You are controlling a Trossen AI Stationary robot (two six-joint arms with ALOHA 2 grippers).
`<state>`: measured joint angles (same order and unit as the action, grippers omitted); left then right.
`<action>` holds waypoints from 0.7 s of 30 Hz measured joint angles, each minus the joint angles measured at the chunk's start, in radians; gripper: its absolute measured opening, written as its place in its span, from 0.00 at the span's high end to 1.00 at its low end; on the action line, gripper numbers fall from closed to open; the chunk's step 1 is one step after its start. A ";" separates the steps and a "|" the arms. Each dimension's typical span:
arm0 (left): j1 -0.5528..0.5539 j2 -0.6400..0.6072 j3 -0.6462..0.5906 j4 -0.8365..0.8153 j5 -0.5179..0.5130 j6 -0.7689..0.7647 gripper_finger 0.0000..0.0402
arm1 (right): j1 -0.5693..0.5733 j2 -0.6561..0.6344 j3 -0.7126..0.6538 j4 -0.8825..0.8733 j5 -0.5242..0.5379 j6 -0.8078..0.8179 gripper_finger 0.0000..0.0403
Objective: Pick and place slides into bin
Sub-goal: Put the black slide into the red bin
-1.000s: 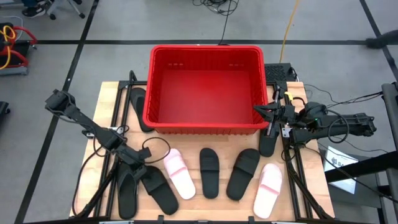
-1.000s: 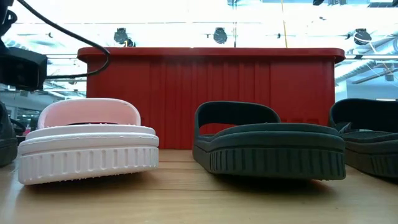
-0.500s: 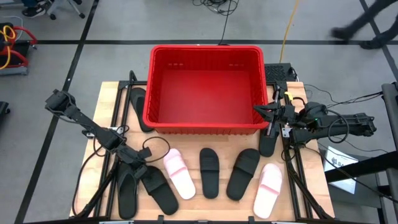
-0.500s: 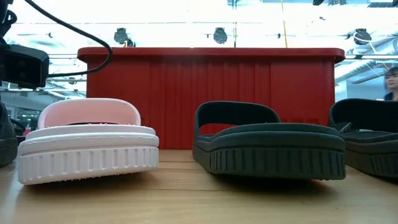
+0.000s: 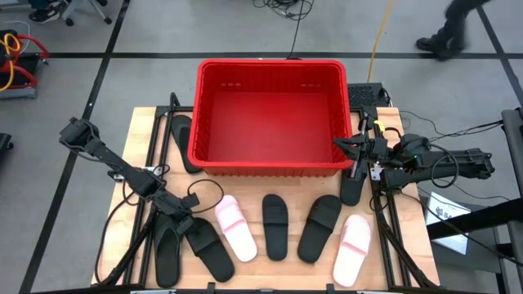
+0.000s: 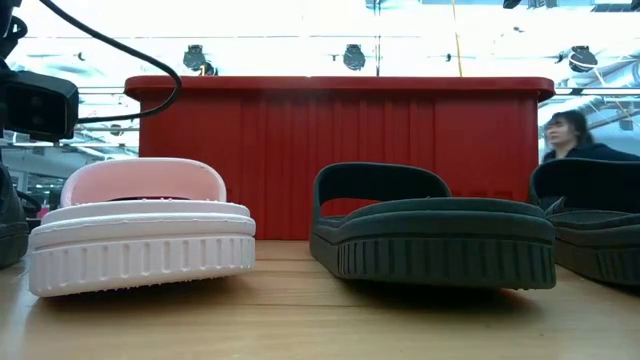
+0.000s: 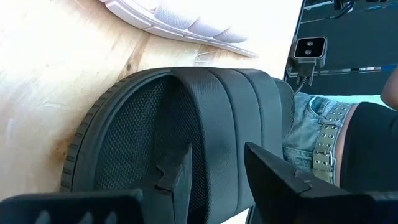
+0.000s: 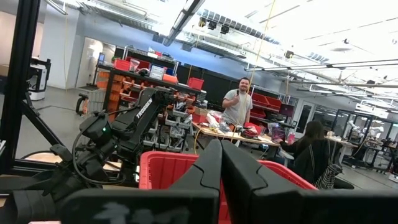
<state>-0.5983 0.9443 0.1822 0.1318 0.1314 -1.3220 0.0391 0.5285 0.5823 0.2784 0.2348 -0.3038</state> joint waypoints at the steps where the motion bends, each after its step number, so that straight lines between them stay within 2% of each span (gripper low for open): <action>1: 0.000 0.000 0.000 0.000 0.000 0.000 0.65 | 0.000 0.000 0.000 0.000 0.000 0.000 1.00; 5: 0.000 0.000 0.000 0.000 0.007 0.001 0.70 | 0.000 0.000 0.000 0.000 0.003 0.000 1.00; 14: 0.000 0.000 0.000 -0.001 0.039 0.029 0.97 | 0.000 0.000 0.000 0.000 0.004 0.000 1.00; 21: 0.000 0.000 0.000 -0.002 0.044 0.028 0.99 | 0.000 0.000 0.000 0.000 0.004 0.000 1.00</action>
<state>-0.5980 0.9447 0.1818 0.1295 0.1749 -1.2936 0.0391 0.5282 0.5823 0.2783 0.2390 -0.3038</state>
